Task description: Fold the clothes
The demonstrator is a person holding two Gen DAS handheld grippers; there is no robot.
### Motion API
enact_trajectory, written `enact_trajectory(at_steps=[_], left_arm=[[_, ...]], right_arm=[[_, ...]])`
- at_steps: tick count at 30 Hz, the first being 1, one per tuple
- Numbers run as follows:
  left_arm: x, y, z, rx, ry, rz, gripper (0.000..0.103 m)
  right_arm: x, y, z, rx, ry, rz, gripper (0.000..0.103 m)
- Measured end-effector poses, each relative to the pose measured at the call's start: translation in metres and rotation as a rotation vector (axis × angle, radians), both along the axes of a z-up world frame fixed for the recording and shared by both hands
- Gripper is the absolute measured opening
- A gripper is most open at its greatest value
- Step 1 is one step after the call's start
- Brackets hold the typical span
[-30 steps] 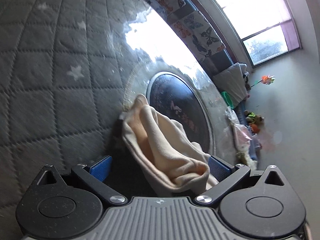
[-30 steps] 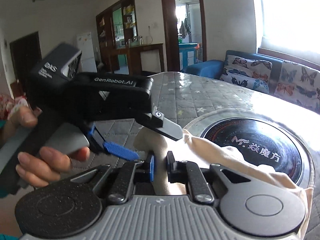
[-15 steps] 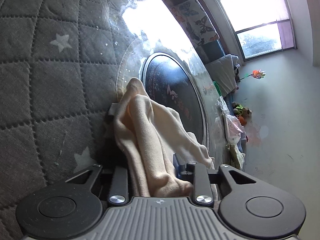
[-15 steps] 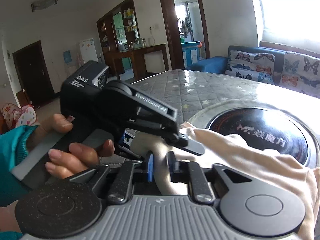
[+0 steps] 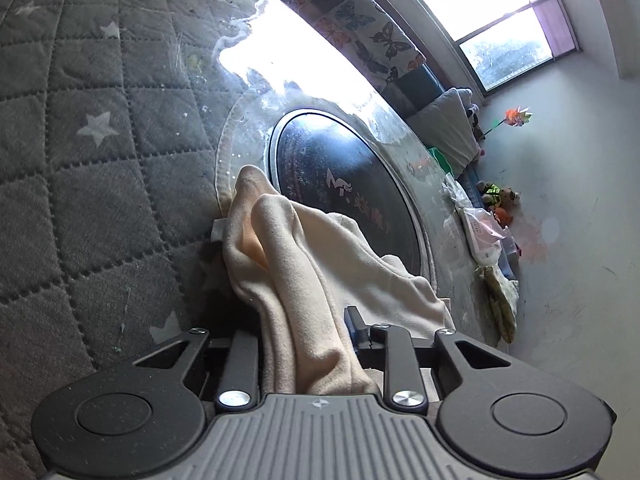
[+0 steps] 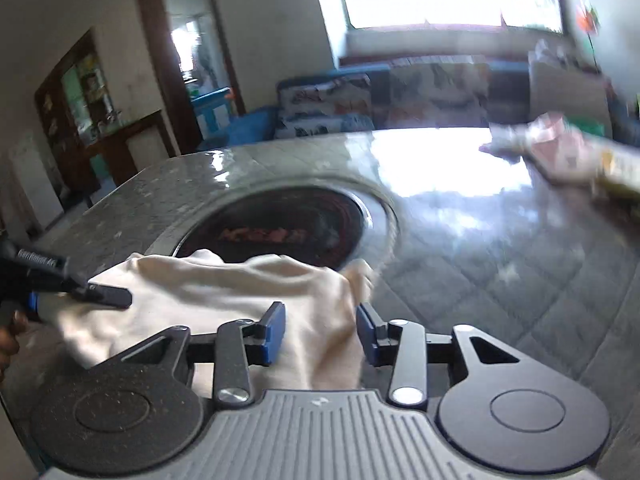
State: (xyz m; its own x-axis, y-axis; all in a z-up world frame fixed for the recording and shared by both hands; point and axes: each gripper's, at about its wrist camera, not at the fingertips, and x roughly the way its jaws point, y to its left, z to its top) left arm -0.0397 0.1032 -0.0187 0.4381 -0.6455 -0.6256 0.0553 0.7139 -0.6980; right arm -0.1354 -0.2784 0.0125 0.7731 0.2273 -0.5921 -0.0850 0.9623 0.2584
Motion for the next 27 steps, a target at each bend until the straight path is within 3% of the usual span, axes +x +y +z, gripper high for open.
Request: enact_trajectory(at_steps=[1, 5, 8, 9, 11, 13, 18, 21, 25, 27], left_arm=[[0.0, -0.001, 0.0, 0.005, -0.002, -0.002, 0.027], [0.001, -0.002, 0.002, 0.025, -0.011, -0.013, 0.027], [0.002, -0.006, 0.003, 0.041, -0.022, -0.019, 0.027], [0.002, -0.007, 0.004, 0.049, -0.027, -0.022, 0.027], [0.002, -0.009, 0.005, 0.066, -0.04, -0.028, 0.027], [0.001, -0.011, 0.006, 0.085, -0.055, -0.037, 0.025], [0.0, -0.016, 0.011, 0.134, -0.09, -0.059, 0.025], [0.002, -0.018, 0.011, 0.155, -0.098, -0.067, 0.025], [0.003, -0.019, 0.01, 0.171, -0.106, -0.077, 0.025], [0.003, -0.018, 0.01, 0.171, -0.109, -0.079, 0.025]], right_arm=[[0.001, -0.004, -0.003, 0.021, 0.007, -0.01, 0.055], [0.009, -0.016, -0.017, 0.136, 0.045, -0.024, 0.056], [0.011, -0.01, -0.024, 0.129, 0.036, -0.031, 0.055], [0.01, -0.002, -0.022, 0.11, 0.038, -0.018, 0.052], [0.009, 0.004, -0.021, 0.101, 0.044, -0.003, 0.035], [0.008, 0.005, -0.019, 0.115, 0.044, 0.0, 0.028], [0.004, 0.005, -0.018, 0.135, 0.024, -0.013, 0.021], [0.001, 0.006, -0.016, 0.139, 0.022, -0.017, 0.021], [0.003, 0.0, -0.022, 0.158, 0.033, -0.051, 0.041], [0.002, 0.001, -0.024, 0.158, 0.025, -0.05, 0.041]])
